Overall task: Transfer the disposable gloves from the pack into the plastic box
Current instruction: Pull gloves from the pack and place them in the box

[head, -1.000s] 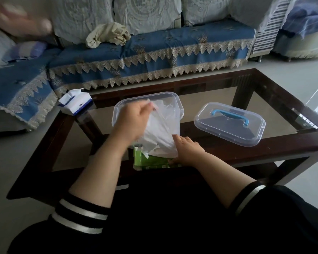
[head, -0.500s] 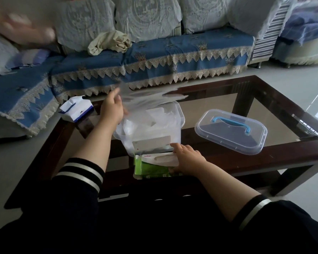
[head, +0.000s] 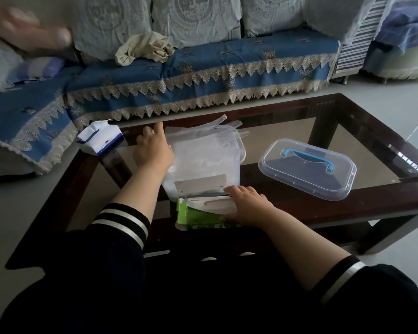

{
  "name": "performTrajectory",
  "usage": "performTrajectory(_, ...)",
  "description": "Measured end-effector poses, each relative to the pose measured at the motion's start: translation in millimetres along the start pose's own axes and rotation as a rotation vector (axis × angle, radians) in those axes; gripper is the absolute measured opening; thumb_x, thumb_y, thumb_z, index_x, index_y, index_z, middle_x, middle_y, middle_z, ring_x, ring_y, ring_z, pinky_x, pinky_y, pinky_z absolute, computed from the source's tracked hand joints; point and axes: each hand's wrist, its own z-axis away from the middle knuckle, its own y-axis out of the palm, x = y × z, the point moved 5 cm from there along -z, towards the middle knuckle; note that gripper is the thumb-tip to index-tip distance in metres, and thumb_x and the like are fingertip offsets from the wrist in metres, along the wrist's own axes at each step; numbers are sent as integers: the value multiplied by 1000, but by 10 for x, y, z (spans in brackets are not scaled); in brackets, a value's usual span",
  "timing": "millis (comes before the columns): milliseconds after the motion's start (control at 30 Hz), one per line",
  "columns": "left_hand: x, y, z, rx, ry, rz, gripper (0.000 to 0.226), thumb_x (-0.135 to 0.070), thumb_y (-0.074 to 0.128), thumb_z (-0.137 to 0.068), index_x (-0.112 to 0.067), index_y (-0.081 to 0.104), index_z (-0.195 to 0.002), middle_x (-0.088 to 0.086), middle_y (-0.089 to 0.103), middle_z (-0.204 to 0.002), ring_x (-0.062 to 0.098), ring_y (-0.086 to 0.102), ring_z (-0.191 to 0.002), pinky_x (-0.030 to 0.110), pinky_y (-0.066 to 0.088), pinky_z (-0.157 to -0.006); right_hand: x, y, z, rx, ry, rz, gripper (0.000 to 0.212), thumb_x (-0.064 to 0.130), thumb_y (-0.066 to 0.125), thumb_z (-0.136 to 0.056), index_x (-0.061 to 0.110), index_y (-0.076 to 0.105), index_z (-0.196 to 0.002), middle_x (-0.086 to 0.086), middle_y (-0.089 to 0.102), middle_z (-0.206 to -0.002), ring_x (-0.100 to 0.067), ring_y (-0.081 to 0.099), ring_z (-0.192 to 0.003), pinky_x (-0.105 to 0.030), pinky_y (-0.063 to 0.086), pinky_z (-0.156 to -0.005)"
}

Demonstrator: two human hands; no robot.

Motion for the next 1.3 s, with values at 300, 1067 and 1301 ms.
performTrajectory(300, -206, -369, 569, -324, 416, 463, 15, -18, 53, -98, -9, 62, -106, 3, 63, -92, 17, 59, -76, 22, 44, -60, 110, -32, 21, -114, -12, 79, 42, 49, 58, -89, 30, 50, -125, -3, 46, -135, -26, 40, -124, -42, 36, -101)
performTrajectory(1067, -197, 745, 1229, 565, 412, 226, 70, -45, 73, -82, -28, 43, -143, -5, 43, -145, 20, 35, -134, 37, 30, -111, 111, 1, -118, -180, 70, -291, 15, 19, 63, -88, 9, 73, -93, -10, 64, -107, -26, 55, -104, -36, 46, -90)
performTrajectory(1301, -176, 792, 1198, 597, 382, 298, 71, -43, 78, -77, -27, 47, -139, -4, 45, -141, 20, 35, -132, 39, 30, -112, 18, -140, -31, -271, -9, -425, 12, 24, 63, -90, 15, 68, -96, 3, 60, -97, -17, 56, -96, -29, 42, -83)
